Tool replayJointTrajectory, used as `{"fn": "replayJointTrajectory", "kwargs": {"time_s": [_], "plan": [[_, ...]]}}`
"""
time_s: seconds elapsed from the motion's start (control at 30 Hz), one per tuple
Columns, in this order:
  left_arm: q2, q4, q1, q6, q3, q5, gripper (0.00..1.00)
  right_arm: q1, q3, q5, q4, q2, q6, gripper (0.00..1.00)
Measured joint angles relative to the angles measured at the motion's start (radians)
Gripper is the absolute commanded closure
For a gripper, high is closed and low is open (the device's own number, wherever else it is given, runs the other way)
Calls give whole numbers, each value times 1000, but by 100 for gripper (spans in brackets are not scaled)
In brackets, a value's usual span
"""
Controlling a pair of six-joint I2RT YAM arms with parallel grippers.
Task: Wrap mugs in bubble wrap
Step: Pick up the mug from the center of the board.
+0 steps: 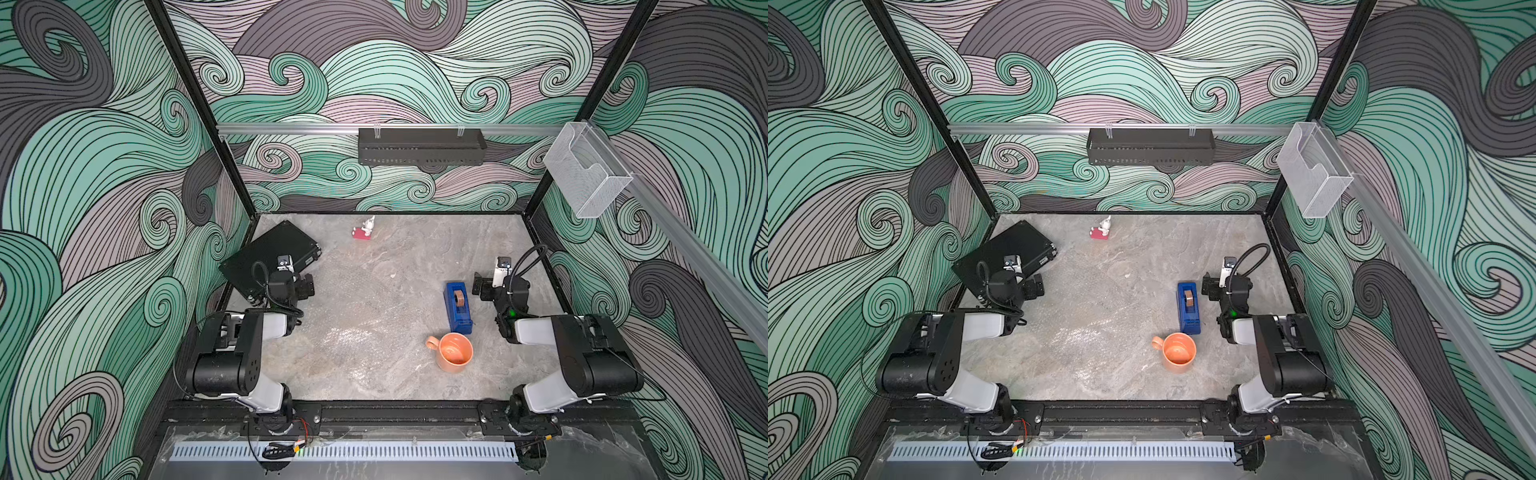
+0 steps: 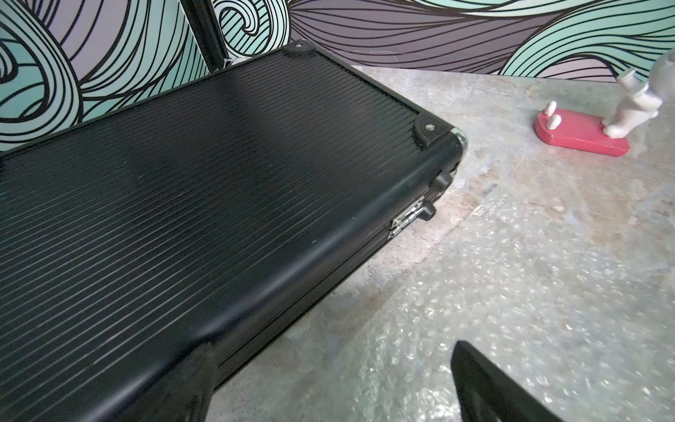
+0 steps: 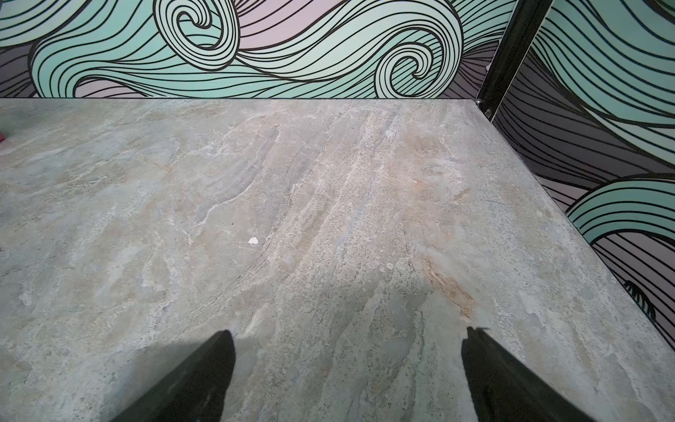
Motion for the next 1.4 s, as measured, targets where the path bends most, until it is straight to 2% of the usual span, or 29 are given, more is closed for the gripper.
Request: {"fn": "replayJointTrajectory", "kwargs": {"time_s": [1.1, 1.17, 1.3, 1.4], "plan": [[-3, 1, 0, 7, 0, 7, 1, 0, 0, 1, 2, 0, 0, 0], [-32, -49, 0, 13, 5, 19, 1, 1, -3, 9, 0, -11, 0, 0], [-154, -287, 0, -6, 116, 21, 1, 12, -2, 52, -135, -176, 10, 0], [-251, -364, 0, -28, 182, 22, 1, 27, 51, 69, -288, -338, 59, 0]]}}
